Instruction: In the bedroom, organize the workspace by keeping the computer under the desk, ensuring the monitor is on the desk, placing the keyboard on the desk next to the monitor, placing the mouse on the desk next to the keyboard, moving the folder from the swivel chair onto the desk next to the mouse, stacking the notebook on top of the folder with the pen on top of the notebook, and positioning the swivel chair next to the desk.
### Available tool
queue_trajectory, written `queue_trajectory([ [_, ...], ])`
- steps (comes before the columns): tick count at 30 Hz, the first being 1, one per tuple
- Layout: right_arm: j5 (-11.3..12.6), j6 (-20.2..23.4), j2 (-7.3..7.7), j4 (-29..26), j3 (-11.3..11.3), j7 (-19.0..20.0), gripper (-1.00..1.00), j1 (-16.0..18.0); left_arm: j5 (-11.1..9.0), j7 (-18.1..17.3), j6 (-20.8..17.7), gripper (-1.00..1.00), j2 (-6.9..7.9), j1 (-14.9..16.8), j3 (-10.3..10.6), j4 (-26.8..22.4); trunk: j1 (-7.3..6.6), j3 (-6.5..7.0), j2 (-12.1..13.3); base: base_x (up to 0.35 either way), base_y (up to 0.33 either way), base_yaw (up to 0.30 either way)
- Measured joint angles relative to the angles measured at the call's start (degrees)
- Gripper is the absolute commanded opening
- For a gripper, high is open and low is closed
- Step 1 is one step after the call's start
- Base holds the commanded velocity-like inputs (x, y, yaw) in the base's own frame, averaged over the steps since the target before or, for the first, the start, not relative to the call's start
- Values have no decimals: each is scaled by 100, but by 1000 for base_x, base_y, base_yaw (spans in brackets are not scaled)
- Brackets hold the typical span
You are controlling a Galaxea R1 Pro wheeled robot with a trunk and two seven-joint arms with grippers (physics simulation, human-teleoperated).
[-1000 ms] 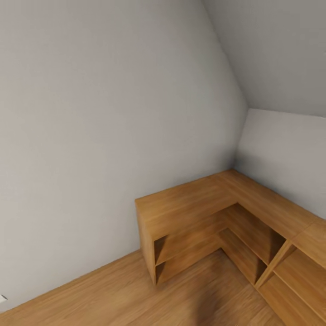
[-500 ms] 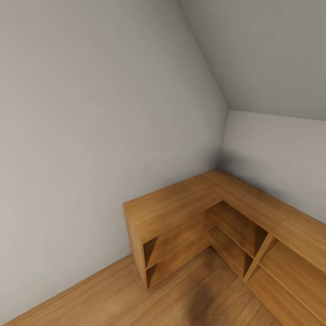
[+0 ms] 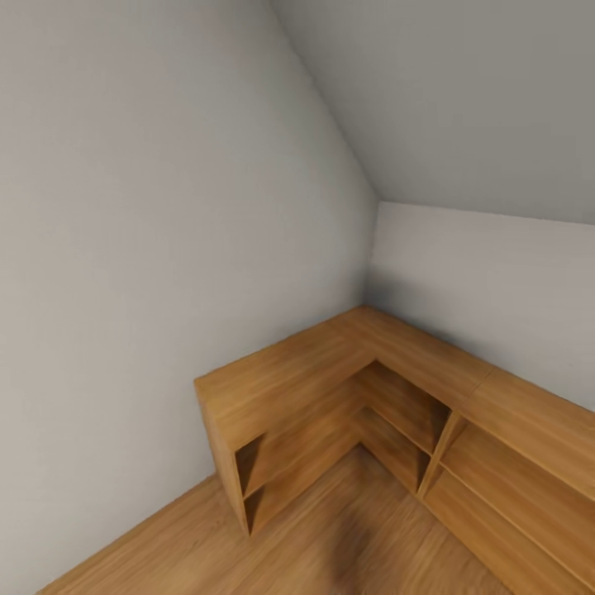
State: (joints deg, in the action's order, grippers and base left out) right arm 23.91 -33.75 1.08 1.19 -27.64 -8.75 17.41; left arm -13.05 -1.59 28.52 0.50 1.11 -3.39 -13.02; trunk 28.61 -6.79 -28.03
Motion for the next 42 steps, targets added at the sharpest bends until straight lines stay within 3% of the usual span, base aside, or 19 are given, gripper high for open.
queue_trajectory([
  [6, 0, 0, -16, 0, -7, 0, 100, 0, 0, 0, 0, 100, 3, 0, 0, 0, 0, 1, 0, 0, 0, -265],
  [17, 3, 0, -233, 0, 9, -2, 100, 0, 1, -2, 0, 100, 0, 0, -1, 0, 0, 2, 0, 0, 0, -263],
  [33, 11, -3, -253, 0, 17, -3, 100, 0, 1, 0, -1, 100, -3, 0, -1, 0, 0, 2, 0, 4, 0, -262],
  [42, 12, -1, -255, 0, 18, -3, 100, 0, 1, -6, 0, 100, -3, 0, 0, 0, -2, 2, -1, 156, 0, -262],
])
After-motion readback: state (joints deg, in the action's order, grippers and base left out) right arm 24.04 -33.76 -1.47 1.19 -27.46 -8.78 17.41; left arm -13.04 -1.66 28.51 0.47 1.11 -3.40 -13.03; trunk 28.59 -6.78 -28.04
